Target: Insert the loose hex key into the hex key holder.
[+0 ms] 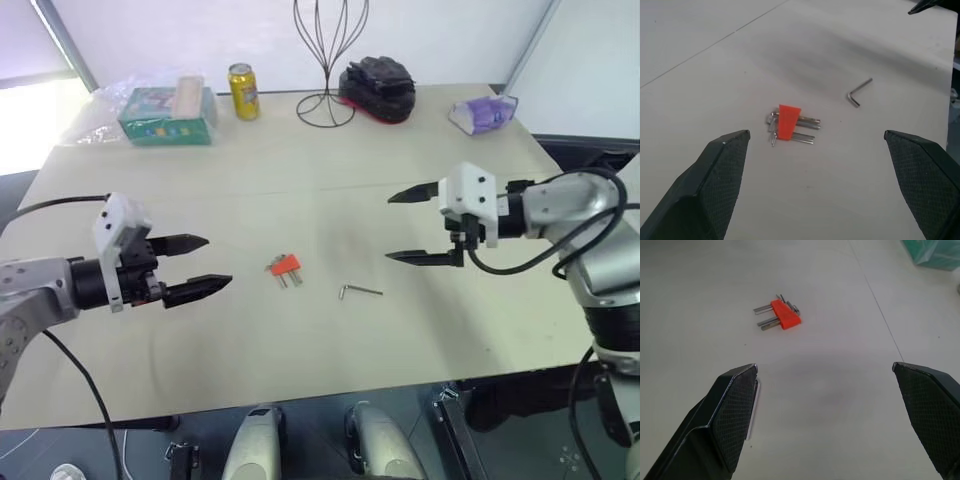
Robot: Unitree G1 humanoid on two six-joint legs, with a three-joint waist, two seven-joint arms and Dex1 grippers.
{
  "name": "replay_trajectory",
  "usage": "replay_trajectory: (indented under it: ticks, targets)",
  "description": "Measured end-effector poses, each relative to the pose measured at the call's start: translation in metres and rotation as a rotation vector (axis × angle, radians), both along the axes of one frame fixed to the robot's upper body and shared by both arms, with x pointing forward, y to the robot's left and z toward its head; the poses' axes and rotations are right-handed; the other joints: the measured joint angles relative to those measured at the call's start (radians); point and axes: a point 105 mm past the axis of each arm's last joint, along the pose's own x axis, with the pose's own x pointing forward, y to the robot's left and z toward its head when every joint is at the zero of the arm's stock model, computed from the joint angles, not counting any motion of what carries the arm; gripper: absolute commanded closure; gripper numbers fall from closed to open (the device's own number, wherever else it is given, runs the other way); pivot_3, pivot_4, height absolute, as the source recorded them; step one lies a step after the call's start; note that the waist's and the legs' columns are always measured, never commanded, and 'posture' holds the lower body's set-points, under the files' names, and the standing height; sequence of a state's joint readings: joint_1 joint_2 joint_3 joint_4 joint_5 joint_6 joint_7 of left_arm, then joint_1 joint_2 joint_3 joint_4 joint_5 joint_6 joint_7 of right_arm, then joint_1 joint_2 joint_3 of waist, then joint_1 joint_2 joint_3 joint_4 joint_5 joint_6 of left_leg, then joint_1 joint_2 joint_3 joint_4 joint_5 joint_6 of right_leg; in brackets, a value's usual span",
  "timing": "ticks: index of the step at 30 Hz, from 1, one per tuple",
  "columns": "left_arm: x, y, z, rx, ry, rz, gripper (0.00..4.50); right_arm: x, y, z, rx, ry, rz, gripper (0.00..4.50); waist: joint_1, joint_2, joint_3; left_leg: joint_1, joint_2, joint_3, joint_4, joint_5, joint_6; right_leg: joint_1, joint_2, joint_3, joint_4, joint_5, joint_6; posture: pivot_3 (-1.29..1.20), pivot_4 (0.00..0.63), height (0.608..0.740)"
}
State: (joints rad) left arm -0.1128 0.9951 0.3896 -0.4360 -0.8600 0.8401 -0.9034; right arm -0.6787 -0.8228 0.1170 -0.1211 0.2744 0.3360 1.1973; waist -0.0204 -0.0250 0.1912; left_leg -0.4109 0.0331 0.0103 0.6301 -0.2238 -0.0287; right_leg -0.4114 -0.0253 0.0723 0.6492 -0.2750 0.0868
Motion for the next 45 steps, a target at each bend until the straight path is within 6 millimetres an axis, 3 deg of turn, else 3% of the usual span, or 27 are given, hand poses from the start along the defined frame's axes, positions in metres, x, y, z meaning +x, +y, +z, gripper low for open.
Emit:
replay_trajectory:
  ticks: [4,9,13,19,29,45]
  targets:
    - [0.002,0.0,-0.001,-0.02,-0.009,0.018,0.02,0.02,0.022,-0.017,0.033,-0.066,-0.037,0.0,-0.004,0.0,0.0,0.0,-0.001,0.0,0.0,0.0,0.0,0.0,0.001,0.0,0.001,0.0,0.0,0.0,0.15,0.74]
    - [0.002,-0.005,-0.005,-0.013,-0.009,0.022,0.02,0.048,0.059,-0.066,0.024,-0.067,-0.106,0.0,-0.005,0.0,0.0,0.0,-0.001,0.001,0.0,0.0,0.0,-0.001,0.001,0.0,0.001,0.001,0.001,0.0,0.15,0.74]
    - [-0.002,-0.007,-0.009,-0.001,0.002,0.028,0.02,0.062,0.088,-0.094,0.014,-0.067,-0.127,0.0,-0.012,0.0,0.0,-0.001,-0.001,0.0,0.0,0.0,0.0,-0.001,0.0,0.0,0.002,0.002,0.003,0.0,0.15,0.74]
    - [-0.006,-0.003,-0.01,0.013,-0.001,0.06,0.02,0.073,0.095,-0.104,-0.023,-0.097,-0.133,0.0,-0.021,0.0,0.0,-0.001,-0.001,-0.001,0.0,0.0,0.0,-0.001,-0.001,0.0,0.002,0.002,0.003,0.0,0.15,0.74]
    - [-0.011,-0.002,-0.01,0.028,-0.004,0.08,0.02,0.061,0.107,-0.11,-0.036,-0.074,-0.05,0.0,-0.027,0.0,0.0,0.001,-0.001,-0.002,-0.001,0.0,0.0,0.0,0.0,-0.001,0.003,0.002,0.004,0.0,0.15,0.74]
    - [-0.011,-0.002,-0.01,0.03,-0.007,0.084,0.02,0.04,0.15,-0.12,0.021,0.021,0.026,0.0,-0.028,0.0,0.0,0.001,-0.001,-0.003,-0.001,0.0,0.0,-0.001,0.0,-0.001,0.004,0.002,0.004,0.0,0.15,0.74]
